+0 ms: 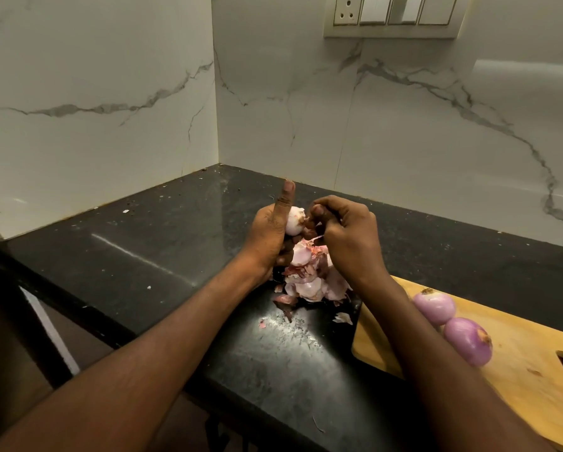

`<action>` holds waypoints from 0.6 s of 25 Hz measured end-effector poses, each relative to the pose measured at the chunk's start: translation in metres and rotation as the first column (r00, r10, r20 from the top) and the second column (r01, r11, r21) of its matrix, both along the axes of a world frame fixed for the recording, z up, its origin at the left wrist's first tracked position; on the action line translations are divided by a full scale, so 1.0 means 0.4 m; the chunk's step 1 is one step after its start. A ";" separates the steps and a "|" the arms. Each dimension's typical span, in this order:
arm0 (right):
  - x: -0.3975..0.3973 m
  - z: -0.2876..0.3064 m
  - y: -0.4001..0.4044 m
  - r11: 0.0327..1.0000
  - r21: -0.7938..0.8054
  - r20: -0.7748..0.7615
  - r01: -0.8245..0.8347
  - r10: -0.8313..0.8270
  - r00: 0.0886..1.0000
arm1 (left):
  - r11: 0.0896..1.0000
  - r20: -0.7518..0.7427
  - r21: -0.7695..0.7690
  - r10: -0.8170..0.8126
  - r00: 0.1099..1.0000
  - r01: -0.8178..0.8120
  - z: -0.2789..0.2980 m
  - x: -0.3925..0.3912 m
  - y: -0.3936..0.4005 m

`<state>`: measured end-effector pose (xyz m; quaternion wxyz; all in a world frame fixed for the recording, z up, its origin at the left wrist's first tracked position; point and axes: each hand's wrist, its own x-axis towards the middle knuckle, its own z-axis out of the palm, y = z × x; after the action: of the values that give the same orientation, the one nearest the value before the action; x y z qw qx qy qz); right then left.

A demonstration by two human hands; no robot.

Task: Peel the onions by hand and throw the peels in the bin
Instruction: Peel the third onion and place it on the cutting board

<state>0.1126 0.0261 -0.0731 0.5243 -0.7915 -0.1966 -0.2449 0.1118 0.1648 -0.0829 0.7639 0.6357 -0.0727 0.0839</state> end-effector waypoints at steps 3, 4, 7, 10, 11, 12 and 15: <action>-0.002 0.004 0.001 0.999 -0.035 0.041 0.002 -0.001 0.999 | 1.000 -0.013 -0.023 0.019 1.000 -0.019 0.000 0.001 0.002; -0.007 0.005 0.003 0.999 -0.054 0.072 -0.010 0.014 0.997 | 0.999 -0.020 -0.031 0.029 0.999 -0.029 0.000 0.002 0.003; -0.017 0.004 0.006 0.988 -0.153 0.192 0.020 0.010 0.981 | 0.999 -0.016 -0.037 0.025 1.000 -0.026 -0.001 0.001 0.007; -0.016 0.002 0.013 0.986 -0.141 0.264 0.092 -0.052 0.963 | 1.000 -0.003 -0.013 -0.009 1.000 0.009 0.000 -0.001 0.004; -0.013 0.001 0.015 0.988 -0.118 0.274 0.096 -0.060 0.960 | 1.000 -0.001 -0.006 -0.011 1.000 0.011 0.001 -0.002 0.004; -0.013 0.001 0.017 0.990 -0.106 0.284 0.096 -0.062 0.957 | 1.000 0.003 0.002 -0.011 1.000 0.011 0.002 -0.003 0.003; -0.016 0.000 0.017 0.982 -0.132 0.325 0.135 -0.086 0.942 | 0.999 0.020 0.038 0.001 1.000 -0.001 -0.002 0.000 0.001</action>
<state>0.1060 0.0327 -0.0731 0.4091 -0.7892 -0.2516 -0.3827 0.1117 0.1652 -0.0835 0.7509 0.6492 -0.0816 0.0891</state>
